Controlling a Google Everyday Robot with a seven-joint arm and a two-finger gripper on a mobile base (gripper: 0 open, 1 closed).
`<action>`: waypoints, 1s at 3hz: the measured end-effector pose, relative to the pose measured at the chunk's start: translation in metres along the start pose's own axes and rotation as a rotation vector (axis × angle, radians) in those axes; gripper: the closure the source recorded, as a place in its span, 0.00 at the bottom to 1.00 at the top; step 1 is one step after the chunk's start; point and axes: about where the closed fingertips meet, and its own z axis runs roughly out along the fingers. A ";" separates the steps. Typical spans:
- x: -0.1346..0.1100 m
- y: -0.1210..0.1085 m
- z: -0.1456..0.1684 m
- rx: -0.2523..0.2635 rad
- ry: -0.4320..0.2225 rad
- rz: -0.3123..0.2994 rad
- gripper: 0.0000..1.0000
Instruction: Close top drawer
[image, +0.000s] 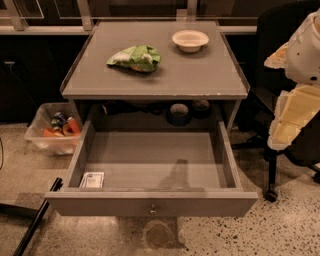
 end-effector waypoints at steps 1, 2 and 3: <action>-0.001 -0.001 0.001 0.004 -0.012 0.003 0.00; -0.027 0.008 0.016 -0.013 -0.090 -0.022 0.00; -0.090 0.038 0.029 -0.050 -0.226 -0.080 0.00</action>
Offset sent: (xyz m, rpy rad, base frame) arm 0.0070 0.0806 -0.0337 0.2014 -0.0101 0.1280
